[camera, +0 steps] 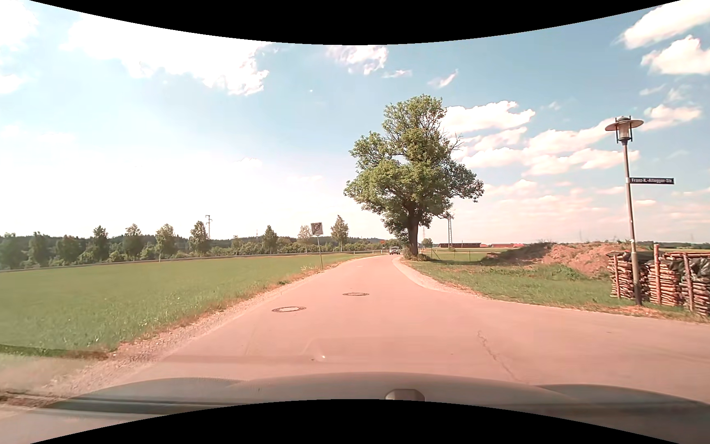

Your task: Follow the waypoints while adhering to traffic rules and regulations

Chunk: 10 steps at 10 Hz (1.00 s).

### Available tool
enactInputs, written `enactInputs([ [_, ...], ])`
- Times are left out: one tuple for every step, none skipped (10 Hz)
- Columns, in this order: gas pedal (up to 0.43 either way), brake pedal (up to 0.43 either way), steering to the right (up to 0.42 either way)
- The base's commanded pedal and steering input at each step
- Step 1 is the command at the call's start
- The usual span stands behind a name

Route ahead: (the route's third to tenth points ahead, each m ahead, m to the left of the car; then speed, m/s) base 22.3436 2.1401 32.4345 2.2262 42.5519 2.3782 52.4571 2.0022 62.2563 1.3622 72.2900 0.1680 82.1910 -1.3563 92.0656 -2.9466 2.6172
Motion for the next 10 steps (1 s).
enactInputs([
  [0.24, 0.0, -0.001],
  [0.24, 0.0, -0.002],
  [0.24, 0.0, -0.004],
  [0.24, 0.0, -0.004],
  [0.24, 0.0, -0.003],
  [0.24, 0.0, 0.0],
  [0.22, 0.0, 0.004],
  [0.177, 0.0, 0.01],
  [0.177, 0.0, 0.015],
  [0.177, 0.0, 0.016],
])
